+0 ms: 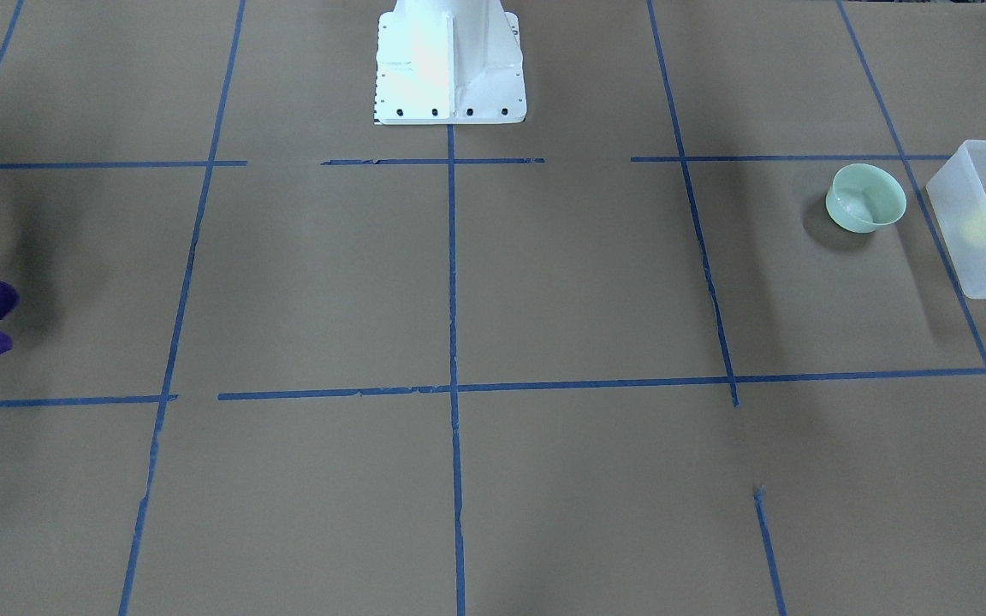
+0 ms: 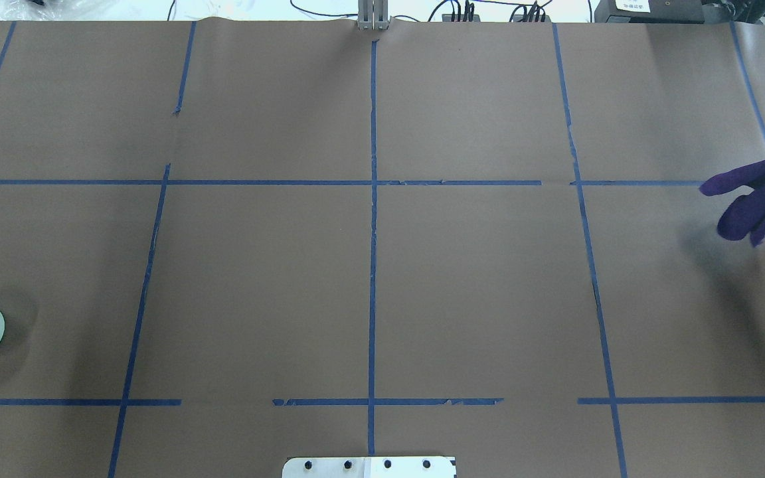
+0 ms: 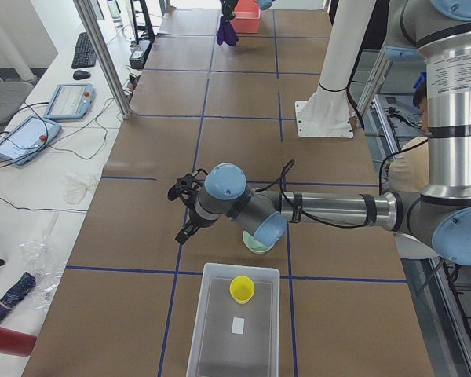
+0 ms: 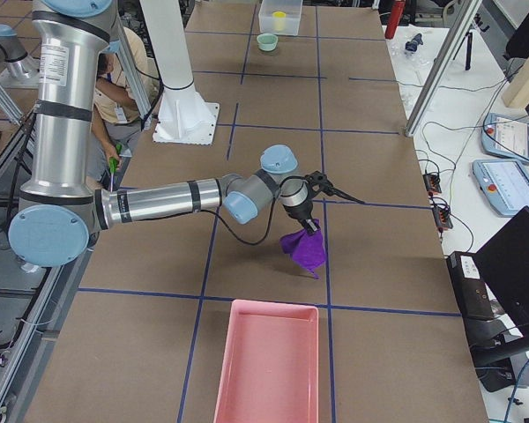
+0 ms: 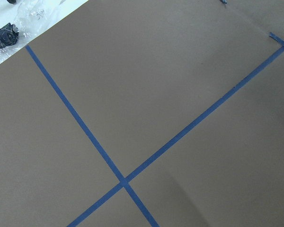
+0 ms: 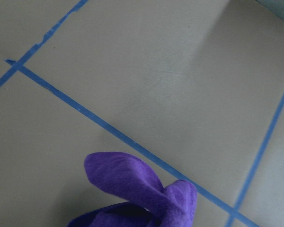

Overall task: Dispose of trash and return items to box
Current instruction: 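Lift the purple cloth with the right gripper and drop it into the pink bin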

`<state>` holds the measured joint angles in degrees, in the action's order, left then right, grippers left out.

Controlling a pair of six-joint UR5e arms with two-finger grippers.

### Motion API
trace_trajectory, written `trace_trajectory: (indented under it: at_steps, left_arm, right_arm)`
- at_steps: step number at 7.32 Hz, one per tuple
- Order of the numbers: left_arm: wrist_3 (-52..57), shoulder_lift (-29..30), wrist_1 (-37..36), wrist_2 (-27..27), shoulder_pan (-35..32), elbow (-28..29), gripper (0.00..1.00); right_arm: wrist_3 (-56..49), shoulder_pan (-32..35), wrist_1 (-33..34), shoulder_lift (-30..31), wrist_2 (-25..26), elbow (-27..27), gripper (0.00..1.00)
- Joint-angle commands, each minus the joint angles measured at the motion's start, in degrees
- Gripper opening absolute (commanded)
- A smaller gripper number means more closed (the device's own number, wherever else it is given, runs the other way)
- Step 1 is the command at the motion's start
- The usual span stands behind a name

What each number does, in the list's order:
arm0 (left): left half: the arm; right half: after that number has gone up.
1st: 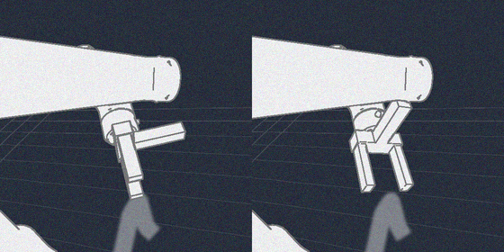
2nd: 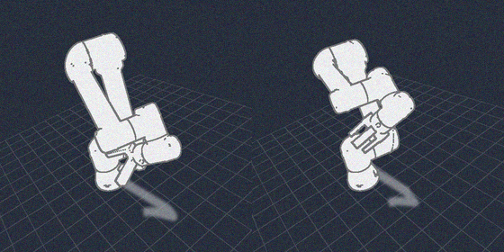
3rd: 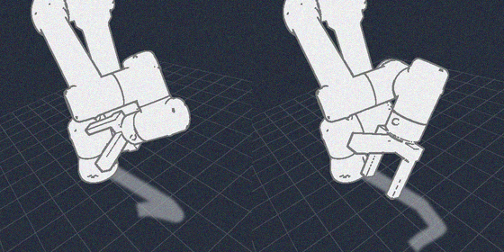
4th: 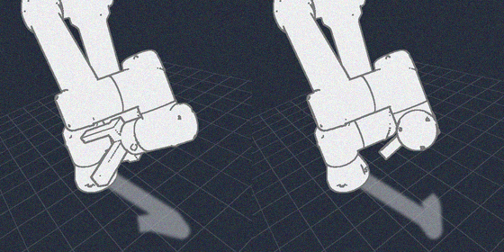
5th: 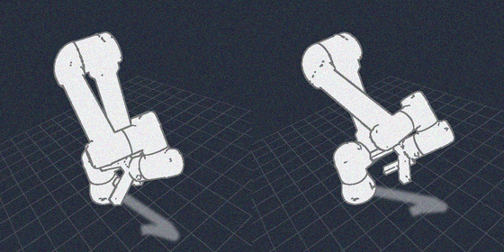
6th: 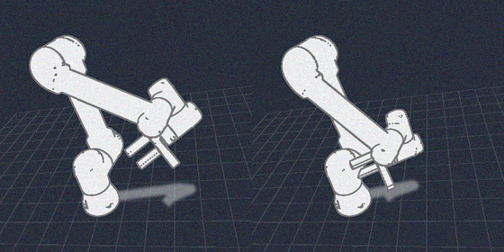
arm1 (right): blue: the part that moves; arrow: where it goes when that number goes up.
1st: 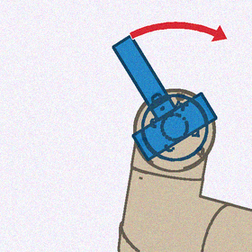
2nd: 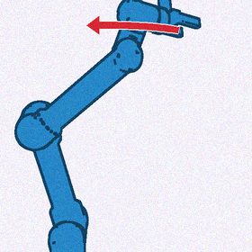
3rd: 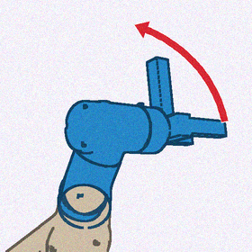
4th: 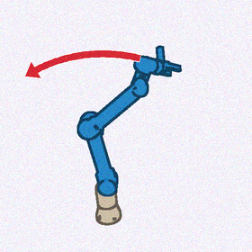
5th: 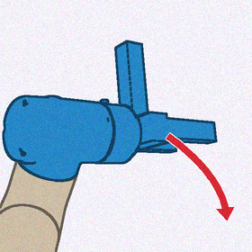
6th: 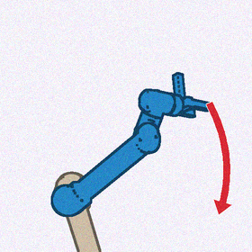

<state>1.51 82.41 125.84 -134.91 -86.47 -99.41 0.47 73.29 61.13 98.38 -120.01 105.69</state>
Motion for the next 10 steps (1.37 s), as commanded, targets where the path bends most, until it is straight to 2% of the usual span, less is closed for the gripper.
trace_trajectory:
  at_steps: [1, 3, 4, 5, 6, 7, 8, 9, 10]
  left_arm:
    - [-9.38, 0.64, -0.86, 0.35, 0.86, -3.23, 1.00]
    - [-14.08, 2.31, -0.77, 0.44, 3.23, -4.30, 1.00]
    - [-16.43, 3.10, -0.77, 0.53, 4.37, -4.39, 1.00]
    - [-19.24, 4.32, -0.77, 2.70, 6.04, -4.47, 1.00]
    - [-21.88, 4.34, -0.77, 3.77, 7.18, -5.08, 1.00]
    - [-23.56, 4.16, -0.68, 4.74, 7.63, -5.79, 1.00]
    - [-25.14, 3.64, -0.07, 6.31, 8.33, -6.14, 1.00]
    - [-25.16, 1.28, 2.63, 7.46, 10.25, -6.23, 1.00]
    - [-28.55, -1.26, 6.31, 10.78, 13.84, -6.23, 1.00]
  right_arm:
    - [-23.04, 17.61, 11.58, 0.67, -8.03, 0.30, 0.00]
    - [-40.21, 29.40, 23.01, 0.85, -7.52, -0.92, 0.00]
    - [-44.37, 32.15, 23.16, 2.59, -7.78, -5.97, 0.93]
    - [-42.41, 33.22, 22.64, 2.52, -11.61, -8.46, 1.00]
    - [-29.25, 33.15, 22.28, 2.61, -15.74, -7.53, 1.00]
    - [-17.20, 30.71, 21.50, 2.52, -17.26, -5.43, 1.00]
    - [-6.21, 25.38, 18.09, 2.52, -17.27, -2.97, 1.00]
    - [3.39, 20.45, 12.06, 2.52, -17.27, -2.08, 1.00]
    - [9.84, 16.84, 6.25, 2.52, -17.10, -2.07, 1.00]
